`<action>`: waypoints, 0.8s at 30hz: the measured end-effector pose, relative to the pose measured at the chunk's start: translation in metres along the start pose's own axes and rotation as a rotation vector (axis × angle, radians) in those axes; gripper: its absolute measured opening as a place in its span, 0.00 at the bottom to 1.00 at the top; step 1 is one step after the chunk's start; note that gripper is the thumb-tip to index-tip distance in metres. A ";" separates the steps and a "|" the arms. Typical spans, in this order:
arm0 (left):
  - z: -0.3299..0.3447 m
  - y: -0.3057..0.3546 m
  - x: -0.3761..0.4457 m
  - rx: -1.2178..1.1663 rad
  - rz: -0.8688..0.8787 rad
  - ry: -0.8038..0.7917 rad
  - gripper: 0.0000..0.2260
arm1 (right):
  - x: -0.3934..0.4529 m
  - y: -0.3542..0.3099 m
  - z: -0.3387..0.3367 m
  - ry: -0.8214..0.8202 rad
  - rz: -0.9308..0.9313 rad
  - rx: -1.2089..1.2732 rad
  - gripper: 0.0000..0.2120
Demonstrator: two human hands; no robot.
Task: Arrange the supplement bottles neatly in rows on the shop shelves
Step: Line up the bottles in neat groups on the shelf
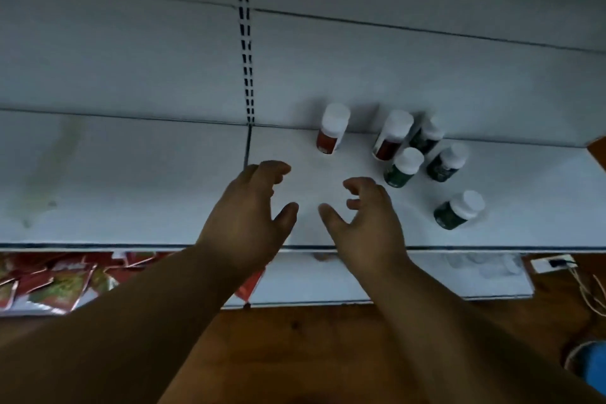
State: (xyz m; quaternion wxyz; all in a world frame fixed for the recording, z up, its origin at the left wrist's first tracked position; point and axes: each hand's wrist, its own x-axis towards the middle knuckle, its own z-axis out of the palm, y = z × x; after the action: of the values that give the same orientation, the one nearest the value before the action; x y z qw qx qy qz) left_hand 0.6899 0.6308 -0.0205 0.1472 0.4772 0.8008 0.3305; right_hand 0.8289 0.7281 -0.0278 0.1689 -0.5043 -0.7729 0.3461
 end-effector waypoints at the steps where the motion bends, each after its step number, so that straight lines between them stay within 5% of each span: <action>1: 0.011 -0.005 0.005 -0.014 -0.010 0.009 0.24 | 0.015 0.011 0.007 -0.005 -0.002 0.007 0.25; 5: 0.048 -0.030 0.035 -0.032 -0.009 0.044 0.24 | 0.083 0.044 0.037 -0.029 0.013 0.029 0.34; 10: 0.073 -0.059 0.075 0.014 0.001 0.096 0.24 | 0.160 0.049 0.076 0.168 0.056 0.174 0.47; 15: 0.079 -0.069 0.087 -0.002 0.021 0.124 0.23 | 0.189 0.043 0.089 0.286 0.014 0.345 0.26; 19: 0.056 -0.056 0.054 -0.082 -0.063 0.096 0.22 | 0.137 0.039 0.070 -0.008 0.093 0.744 0.18; 21: 0.034 -0.040 0.031 -0.126 -0.101 0.104 0.20 | 0.092 0.029 0.046 -0.246 0.285 0.982 0.12; 24: -0.012 -0.005 -0.013 -0.113 -0.174 0.071 0.21 | 0.020 -0.003 0.003 -0.453 0.523 1.166 0.16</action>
State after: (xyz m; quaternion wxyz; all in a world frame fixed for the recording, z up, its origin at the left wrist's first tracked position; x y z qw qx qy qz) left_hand 0.6862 0.6131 -0.0158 0.1735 0.3849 0.8239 0.3781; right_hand 0.8165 0.7440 -0.0290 0.1581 -0.4161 -0.3287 0.8329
